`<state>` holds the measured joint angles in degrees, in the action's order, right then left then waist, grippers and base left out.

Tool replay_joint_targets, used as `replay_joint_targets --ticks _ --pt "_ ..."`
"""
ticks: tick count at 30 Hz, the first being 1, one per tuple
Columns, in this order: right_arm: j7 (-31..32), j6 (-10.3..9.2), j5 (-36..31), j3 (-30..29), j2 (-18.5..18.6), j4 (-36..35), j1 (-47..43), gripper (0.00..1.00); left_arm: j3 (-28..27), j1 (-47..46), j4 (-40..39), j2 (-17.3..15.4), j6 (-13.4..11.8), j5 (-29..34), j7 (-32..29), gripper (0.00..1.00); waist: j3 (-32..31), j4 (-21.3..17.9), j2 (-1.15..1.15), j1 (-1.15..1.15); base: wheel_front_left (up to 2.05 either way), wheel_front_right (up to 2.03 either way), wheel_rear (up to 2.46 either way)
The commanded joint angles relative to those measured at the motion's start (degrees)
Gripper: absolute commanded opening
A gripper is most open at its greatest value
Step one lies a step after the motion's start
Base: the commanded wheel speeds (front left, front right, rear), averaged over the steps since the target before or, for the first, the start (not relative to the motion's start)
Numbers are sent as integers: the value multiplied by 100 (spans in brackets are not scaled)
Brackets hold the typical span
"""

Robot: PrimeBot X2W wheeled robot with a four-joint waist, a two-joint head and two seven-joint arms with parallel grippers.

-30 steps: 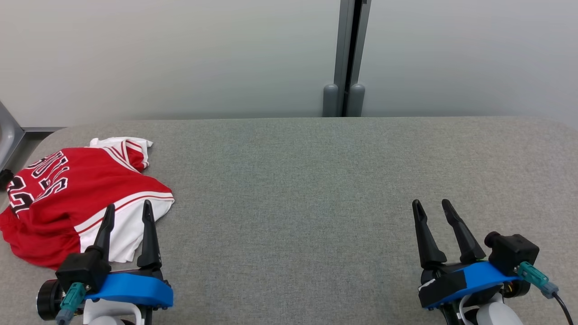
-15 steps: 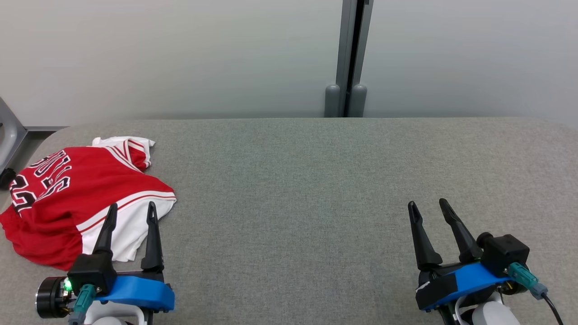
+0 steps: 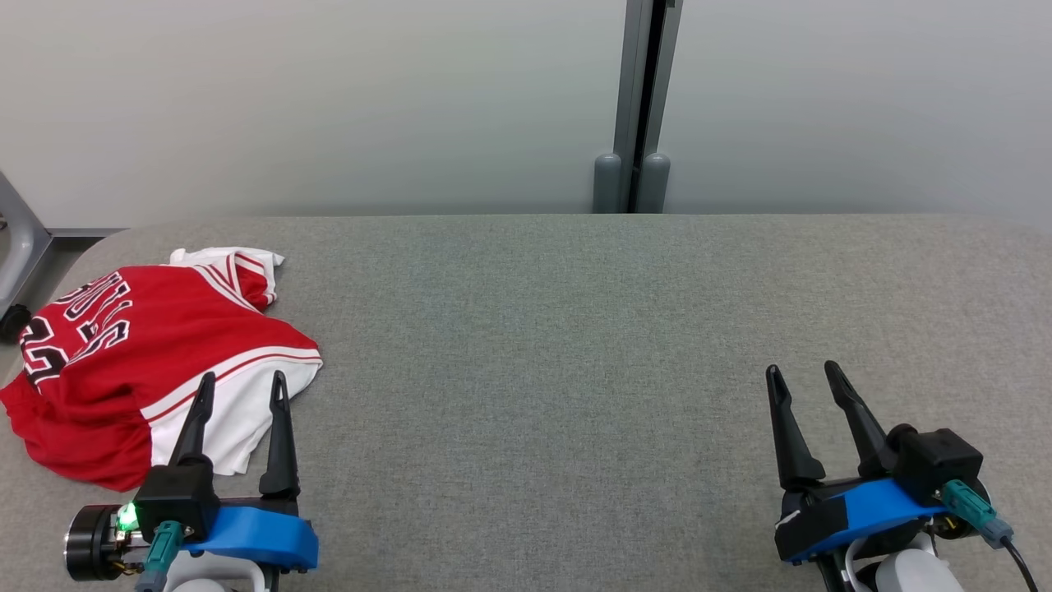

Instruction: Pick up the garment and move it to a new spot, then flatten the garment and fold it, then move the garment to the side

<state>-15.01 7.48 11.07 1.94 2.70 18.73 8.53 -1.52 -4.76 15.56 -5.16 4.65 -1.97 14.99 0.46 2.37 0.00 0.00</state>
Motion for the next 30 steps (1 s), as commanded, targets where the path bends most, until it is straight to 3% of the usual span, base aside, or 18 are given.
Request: replay_joint_targets --ticks 1,30 --pt "-26 3 -48 -21 34 -19 -17 100 -30 14 10 9 10 14 30 100 0 -3 0 0 0 0 0" --pt "-24 3 -101 -79 33 82 -54 100 -89 -85 182 54 -87 55 29 100 -27 184 0 0 0 0 0"
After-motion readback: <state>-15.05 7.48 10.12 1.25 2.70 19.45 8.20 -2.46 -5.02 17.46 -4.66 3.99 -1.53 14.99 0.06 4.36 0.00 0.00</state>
